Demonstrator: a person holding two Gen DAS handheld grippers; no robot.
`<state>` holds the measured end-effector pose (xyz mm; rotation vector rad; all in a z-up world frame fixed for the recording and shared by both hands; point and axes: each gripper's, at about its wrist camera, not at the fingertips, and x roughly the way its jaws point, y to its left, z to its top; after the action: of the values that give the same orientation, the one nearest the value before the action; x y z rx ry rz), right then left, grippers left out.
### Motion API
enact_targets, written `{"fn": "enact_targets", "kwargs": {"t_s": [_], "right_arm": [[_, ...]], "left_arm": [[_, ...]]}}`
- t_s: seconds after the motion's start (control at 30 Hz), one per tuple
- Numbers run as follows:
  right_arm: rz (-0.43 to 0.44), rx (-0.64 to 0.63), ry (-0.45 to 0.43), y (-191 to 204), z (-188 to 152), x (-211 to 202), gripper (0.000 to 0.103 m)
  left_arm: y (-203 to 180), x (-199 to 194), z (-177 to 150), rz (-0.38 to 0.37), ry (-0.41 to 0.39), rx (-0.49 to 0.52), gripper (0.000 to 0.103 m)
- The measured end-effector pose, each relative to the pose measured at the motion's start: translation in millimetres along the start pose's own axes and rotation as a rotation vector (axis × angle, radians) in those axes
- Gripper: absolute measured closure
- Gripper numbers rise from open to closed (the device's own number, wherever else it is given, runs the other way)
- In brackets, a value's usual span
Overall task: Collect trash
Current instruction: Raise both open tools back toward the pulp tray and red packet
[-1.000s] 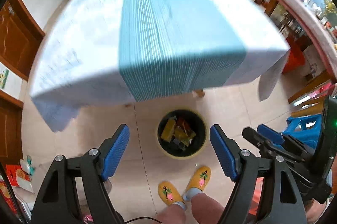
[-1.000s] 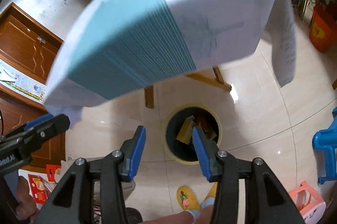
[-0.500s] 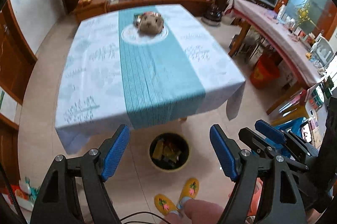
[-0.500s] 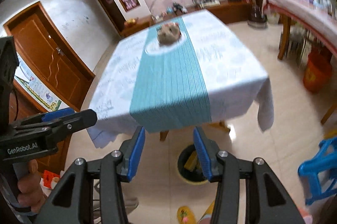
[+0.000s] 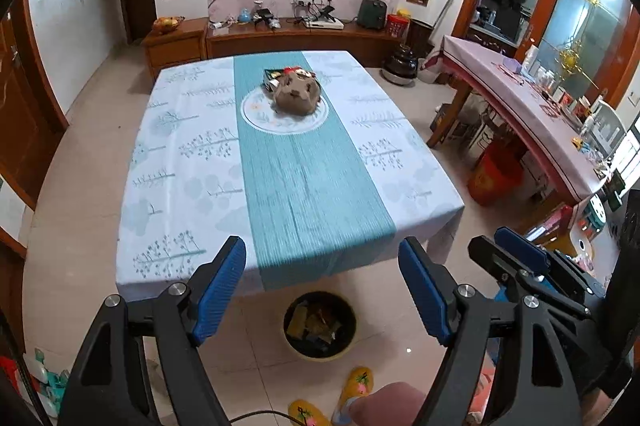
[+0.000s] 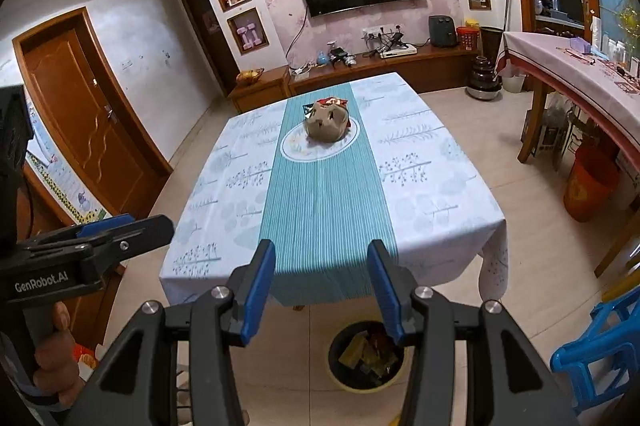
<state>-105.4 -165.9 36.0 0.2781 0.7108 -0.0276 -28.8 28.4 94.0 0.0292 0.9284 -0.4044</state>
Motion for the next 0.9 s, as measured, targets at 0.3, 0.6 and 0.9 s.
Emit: {"fn": "enact_targets", "kwargs": {"t_s": [0.3, 0.6, 0.9], "right_arm": [[0.024, -0.009, 0.026, -4.9, 30.4, 48.4, 0.055], [0.108, -0.083, 0.135, -25.5, 95.9, 151.4, 0.055], [0.19, -0.131, 0.253, -66.6, 180.4, 264.5, 0.055]], "left_arm": [[27.8, 31.4, 34.8, 0.069, -0.03, -0.046, 0.026], [49.8, 112.5, 108.2, 0.129, 0.039, -0.175, 0.026], [37.1, 249.9, 205.7, 0.2, 0.158, -0.199, 0.026]]}}
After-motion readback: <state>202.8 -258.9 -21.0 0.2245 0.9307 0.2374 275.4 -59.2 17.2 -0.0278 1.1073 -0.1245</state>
